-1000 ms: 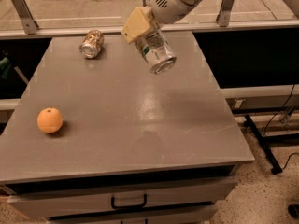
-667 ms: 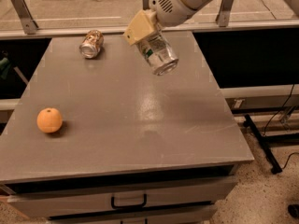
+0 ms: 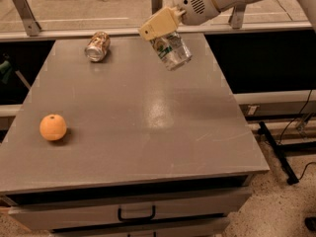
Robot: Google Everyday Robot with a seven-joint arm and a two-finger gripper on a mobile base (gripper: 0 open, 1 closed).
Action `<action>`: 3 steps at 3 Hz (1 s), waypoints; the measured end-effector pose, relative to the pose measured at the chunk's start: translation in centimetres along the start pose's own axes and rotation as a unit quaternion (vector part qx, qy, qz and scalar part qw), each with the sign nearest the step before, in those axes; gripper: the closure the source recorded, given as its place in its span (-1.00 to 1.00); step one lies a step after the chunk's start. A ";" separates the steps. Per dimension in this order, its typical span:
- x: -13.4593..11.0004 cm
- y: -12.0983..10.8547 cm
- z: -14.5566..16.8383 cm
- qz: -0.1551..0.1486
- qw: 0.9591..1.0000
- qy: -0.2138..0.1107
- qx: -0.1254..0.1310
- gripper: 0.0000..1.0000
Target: Place 7up can upright
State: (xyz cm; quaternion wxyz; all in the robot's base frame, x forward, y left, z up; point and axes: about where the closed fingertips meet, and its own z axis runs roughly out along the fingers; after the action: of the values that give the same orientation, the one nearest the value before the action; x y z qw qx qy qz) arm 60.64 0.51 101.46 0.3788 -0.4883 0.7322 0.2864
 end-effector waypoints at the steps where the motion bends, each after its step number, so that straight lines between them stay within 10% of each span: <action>1: 1.3 -1.9 1.3 -0.051 0.996 -0.047 -0.054 1.00; 3: 4.5 -3.6 1.3 -0.104 0.980 -0.147 -0.082 1.00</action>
Offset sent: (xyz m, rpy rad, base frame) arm 0.0310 -0.0355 -0.0602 0.2587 -0.2212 0.2761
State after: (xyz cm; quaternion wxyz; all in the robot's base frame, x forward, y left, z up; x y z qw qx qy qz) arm 63.33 -2.00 96.83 0.4683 -0.5441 0.5876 0.3732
